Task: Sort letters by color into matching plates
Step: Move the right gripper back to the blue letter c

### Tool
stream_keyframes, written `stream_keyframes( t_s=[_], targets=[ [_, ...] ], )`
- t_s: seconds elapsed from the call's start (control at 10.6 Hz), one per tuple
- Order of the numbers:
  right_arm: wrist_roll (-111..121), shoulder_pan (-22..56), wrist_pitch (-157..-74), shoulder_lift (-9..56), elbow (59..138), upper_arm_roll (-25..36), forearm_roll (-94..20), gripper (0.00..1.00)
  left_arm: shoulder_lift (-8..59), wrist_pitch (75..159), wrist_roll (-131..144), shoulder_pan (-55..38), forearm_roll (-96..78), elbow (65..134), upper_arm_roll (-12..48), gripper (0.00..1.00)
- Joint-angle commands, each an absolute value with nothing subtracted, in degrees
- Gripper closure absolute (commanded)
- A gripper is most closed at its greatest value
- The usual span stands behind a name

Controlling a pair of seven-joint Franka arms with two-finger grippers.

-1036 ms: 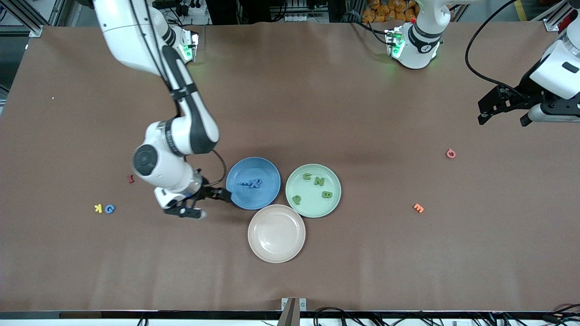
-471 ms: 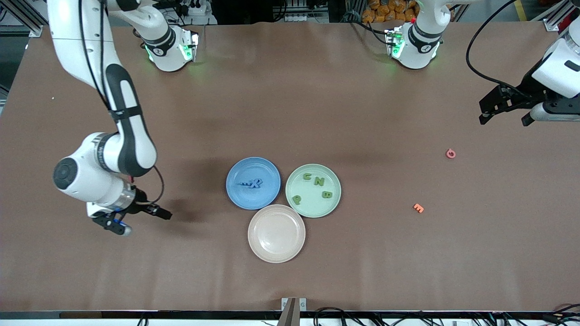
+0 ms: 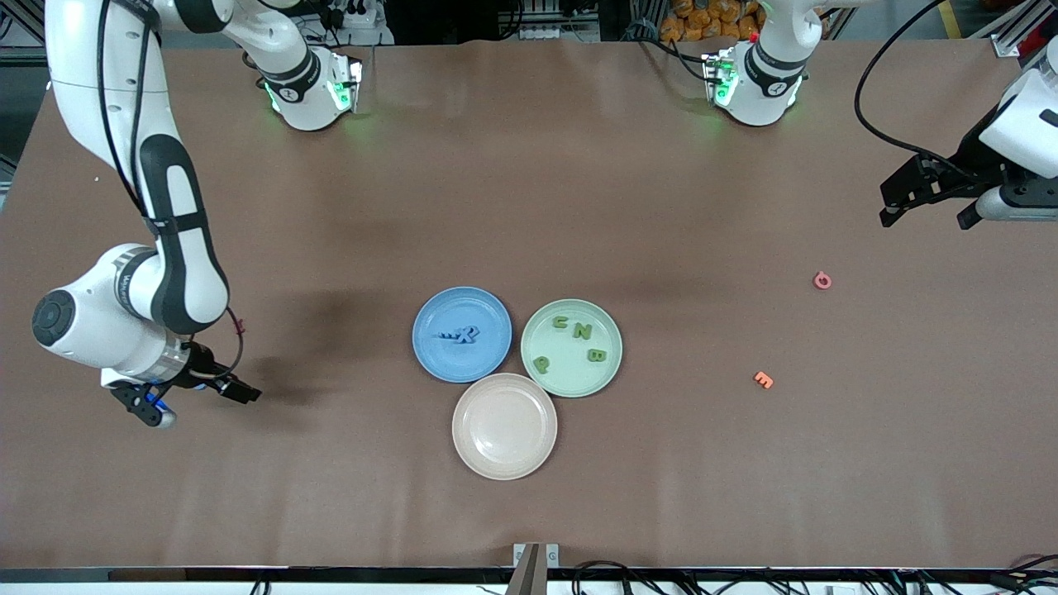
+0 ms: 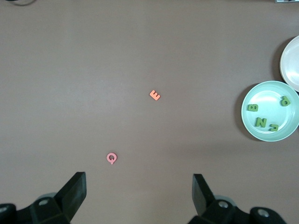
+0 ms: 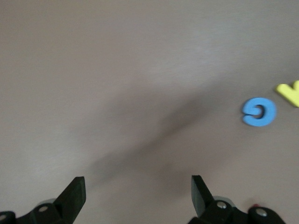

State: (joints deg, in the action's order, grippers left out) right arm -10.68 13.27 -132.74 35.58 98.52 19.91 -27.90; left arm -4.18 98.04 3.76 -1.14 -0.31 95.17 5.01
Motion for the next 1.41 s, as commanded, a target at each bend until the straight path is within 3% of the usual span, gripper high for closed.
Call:
stream_keyframes(
  t_s=[0.0, 0.38, 1.32],
  targets=[
    [-12.47, 10.56, -132.54, 36.38, 99.84, 20.92, -27.77, 0.0, -3.96, 96.94, 3.6, -0.79, -0.7, 94.13, 5.19, 0.0],
    [-13.53, 10.11, -132.36, 37.97, 100.72, 25.57, -26.38, 0.0, -3.96, 96.68, 3.6, -0.7, -0.79, 94.22, 5.19, 0.0],
    [-17.57, 10.11, -134.99, 41.57, 100.11, 26.37, -25.14, 0.0, -3.34, 96.5, 3.69, -0.7, -0.7, 94.04, 5.19, 0.0]
  ],
)
